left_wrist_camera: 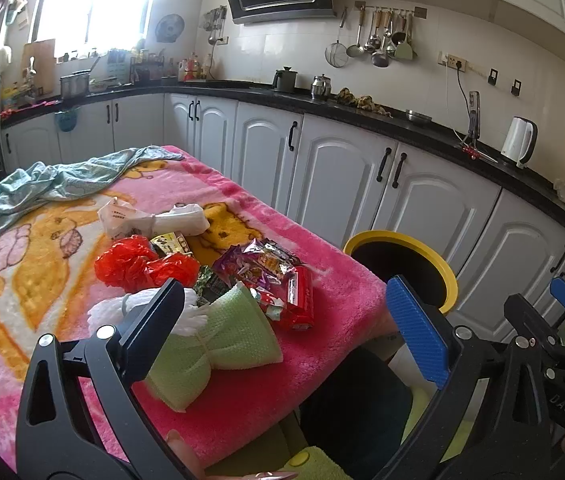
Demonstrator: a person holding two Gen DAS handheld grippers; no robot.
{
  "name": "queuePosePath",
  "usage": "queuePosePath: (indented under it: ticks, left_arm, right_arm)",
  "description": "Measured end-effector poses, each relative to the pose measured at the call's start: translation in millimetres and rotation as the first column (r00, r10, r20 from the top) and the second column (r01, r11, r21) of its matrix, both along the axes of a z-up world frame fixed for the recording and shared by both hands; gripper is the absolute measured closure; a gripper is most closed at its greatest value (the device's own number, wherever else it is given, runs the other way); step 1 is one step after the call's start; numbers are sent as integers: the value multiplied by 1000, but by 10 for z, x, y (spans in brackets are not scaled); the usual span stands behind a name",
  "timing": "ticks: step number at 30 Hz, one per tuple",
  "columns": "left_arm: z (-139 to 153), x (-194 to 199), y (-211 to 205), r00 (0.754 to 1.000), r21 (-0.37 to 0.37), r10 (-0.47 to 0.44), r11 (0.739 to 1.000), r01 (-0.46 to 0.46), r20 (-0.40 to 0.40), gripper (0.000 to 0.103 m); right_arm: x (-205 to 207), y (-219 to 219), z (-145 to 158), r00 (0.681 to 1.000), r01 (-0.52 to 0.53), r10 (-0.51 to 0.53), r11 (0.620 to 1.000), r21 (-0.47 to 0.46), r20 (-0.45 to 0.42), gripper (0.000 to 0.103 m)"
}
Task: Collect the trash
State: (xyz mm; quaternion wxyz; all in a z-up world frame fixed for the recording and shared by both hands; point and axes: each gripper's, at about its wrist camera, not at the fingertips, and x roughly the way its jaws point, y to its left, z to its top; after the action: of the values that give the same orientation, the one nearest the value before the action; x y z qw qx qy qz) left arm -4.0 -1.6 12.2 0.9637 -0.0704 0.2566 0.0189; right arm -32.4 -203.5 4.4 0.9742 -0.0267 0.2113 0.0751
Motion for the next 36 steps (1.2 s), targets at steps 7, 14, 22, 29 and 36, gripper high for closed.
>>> queuePosePath:
  ticks: [7, 14, 22, 29, 36]
  left_arm:
    - [6, 0, 12, 1000, 3, 0, 1000, 0, 2, 10]
    - [66, 18, 47, 1000, 1, 2, 1000, -2, 3, 10]
    - [63, -4, 19, 1000, 3, -4, 1000, 4, 3, 11]
    - [21, -3, 35, 1000, -1, -1, 1000, 1, 3, 10]
    - [30, -5, 42, 1000, -1, 0, 1000, 0, 3, 10]
  right_arm:
    - [0, 1, 3, 1000, -1, 1, 1000, -1, 2, 6]
    - [-2, 2, 6, 1000, 0, 0, 1000, -2, 3, 6]
    - [5, 4, 4, 1000, -2, 2, 1000, -3, 3, 6]
    - [10, 14, -1, 1000, -2, 2, 1000, -4, 4, 6]
    - [47, 29, -31, 1000, -15, 15, 1000, -10, 1, 6]
